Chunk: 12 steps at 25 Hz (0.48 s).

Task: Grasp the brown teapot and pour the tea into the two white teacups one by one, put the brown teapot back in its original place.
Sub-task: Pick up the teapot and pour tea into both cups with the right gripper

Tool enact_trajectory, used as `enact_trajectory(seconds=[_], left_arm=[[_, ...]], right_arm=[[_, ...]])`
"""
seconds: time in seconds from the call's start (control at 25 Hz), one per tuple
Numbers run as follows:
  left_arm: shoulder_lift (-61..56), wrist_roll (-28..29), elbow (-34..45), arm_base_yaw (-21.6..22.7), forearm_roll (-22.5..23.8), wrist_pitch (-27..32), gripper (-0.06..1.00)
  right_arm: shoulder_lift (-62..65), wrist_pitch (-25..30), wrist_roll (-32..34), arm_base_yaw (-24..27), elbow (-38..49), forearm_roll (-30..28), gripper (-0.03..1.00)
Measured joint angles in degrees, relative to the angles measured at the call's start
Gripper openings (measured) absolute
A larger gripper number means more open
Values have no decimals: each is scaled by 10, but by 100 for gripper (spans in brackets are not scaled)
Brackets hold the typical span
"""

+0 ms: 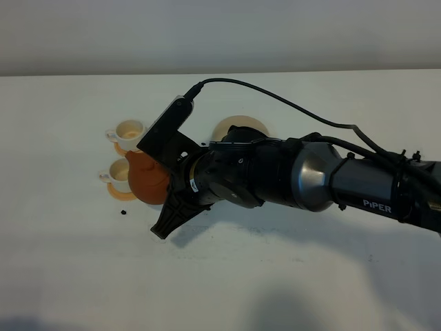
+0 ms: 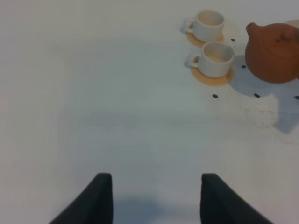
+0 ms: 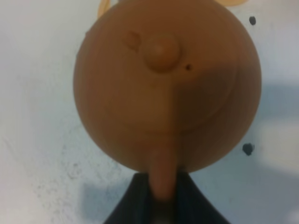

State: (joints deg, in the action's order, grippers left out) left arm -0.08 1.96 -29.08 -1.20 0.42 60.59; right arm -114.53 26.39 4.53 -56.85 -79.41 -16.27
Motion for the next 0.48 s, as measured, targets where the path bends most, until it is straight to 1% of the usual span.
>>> enact_trajectory(seconds=[0.28, 0.48], left_arm=[[0, 0, 0, 0, 0, 0, 45], [0, 0, 0, 0, 0, 0, 45]], right_arm=[[-1, -13, -1, 3, -2, -6, 9], [-16, -1, -2, 5, -37, -17, 9]])
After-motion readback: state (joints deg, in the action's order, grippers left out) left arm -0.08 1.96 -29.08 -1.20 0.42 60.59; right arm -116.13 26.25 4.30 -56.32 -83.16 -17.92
